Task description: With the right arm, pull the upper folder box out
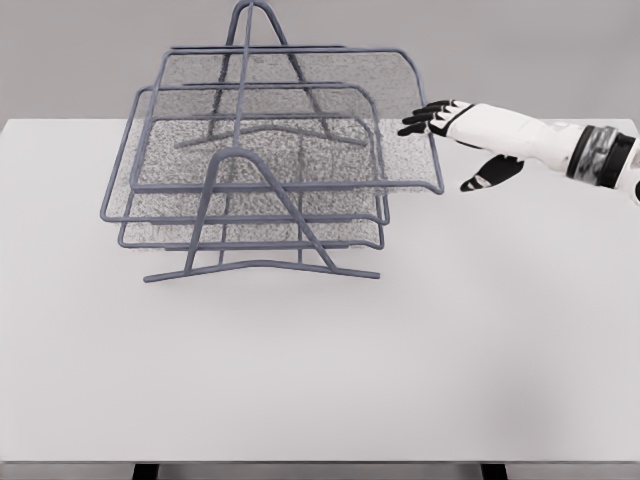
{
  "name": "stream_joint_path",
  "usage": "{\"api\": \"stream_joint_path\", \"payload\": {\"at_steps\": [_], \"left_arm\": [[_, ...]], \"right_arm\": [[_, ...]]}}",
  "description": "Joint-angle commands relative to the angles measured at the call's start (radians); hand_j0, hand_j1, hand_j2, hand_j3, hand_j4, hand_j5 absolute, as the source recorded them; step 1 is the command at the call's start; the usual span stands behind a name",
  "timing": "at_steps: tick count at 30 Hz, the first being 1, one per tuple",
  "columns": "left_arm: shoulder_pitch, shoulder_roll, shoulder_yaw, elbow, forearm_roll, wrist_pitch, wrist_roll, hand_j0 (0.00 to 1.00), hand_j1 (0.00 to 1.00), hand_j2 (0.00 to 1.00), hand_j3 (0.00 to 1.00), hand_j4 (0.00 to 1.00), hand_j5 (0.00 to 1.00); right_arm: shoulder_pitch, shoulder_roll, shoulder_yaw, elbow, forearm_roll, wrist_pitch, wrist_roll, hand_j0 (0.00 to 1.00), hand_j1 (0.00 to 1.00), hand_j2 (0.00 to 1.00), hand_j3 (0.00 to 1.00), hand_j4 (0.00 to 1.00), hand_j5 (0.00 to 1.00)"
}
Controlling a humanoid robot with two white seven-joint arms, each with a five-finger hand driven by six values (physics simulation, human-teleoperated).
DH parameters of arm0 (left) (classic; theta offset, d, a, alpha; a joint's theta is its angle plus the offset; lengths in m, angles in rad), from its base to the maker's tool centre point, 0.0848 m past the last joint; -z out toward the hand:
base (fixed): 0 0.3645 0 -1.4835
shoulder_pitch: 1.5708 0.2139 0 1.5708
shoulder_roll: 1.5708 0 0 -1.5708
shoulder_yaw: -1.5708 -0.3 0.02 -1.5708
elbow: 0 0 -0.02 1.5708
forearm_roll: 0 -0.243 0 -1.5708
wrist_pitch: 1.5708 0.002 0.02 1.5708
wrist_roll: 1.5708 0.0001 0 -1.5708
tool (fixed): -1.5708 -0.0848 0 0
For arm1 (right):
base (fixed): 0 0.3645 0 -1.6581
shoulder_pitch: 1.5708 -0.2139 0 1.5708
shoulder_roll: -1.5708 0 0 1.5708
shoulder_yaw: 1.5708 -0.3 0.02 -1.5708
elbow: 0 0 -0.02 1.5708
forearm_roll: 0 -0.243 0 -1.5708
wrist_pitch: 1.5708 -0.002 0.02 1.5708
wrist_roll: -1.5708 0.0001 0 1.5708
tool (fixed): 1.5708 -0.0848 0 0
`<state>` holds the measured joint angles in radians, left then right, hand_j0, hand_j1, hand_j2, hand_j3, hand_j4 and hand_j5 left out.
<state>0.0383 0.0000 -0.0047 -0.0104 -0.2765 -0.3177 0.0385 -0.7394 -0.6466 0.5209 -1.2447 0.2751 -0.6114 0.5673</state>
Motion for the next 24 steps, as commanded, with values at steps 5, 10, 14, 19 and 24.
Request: {"api": "stream_joint_path", "payload": {"at_steps": [5, 10, 14, 19, 24], "left_arm": [[0.000, 0.000, 0.000, 0.000, 0.000, 0.000, 0.000, 1.00, 1.00, 1.00, 1.00, 1.00, 1.00], [0.000, 0.000, 0.000, 0.000, 0.000, 0.000, 0.000, 1.00, 1.00, 1.00, 1.00, 1.00, 1.00], [0.000, 0.000, 0.000, 0.000, 0.000, 0.000, 0.000, 1.00, 1.00, 1.00, 1.00, 1.00, 1.00], [0.000, 0.000, 0.000, 0.000, 0.000, 0.000, 0.000, 1.00, 1.00, 1.00, 1.00, 1.00, 1.00], [0.000, 0.000, 0.000, 0.000, 0.000, 0.000, 0.000, 1.00, 1.00, 1.00, 1.00, 1.00, 1.00]], "right_arm": [[0.003, -0.036, -0.009, -0.007, 0.006, 0.001, -0.001, 1.00, 1.00, 1.00, 1.00, 1.00, 1.00], [0.009, -0.070, -0.010, -0.007, -0.007, 0.001, 0.000, 1.00, 1.00, 1.00, 1.00, 1.00, 1.00], [0.017, -0.087, -0.024, -0.021, -0.008, 0.001, -0.001, 1.00, 1.00, 1.00, 1.00, 1.00, 1.00], [0.029, -0.123, -0.030, -0.035, -0.030, 0.001, -0.001, 1.00, 1.00, 1.00, 1.00, 1.00, 1.00], [0.028, -0.160, -0.032, -0.036, -0.045, 0.001, -0.001, 1.00, 1.00, 1.00, 1.00, 1.00, 1.00]]}}
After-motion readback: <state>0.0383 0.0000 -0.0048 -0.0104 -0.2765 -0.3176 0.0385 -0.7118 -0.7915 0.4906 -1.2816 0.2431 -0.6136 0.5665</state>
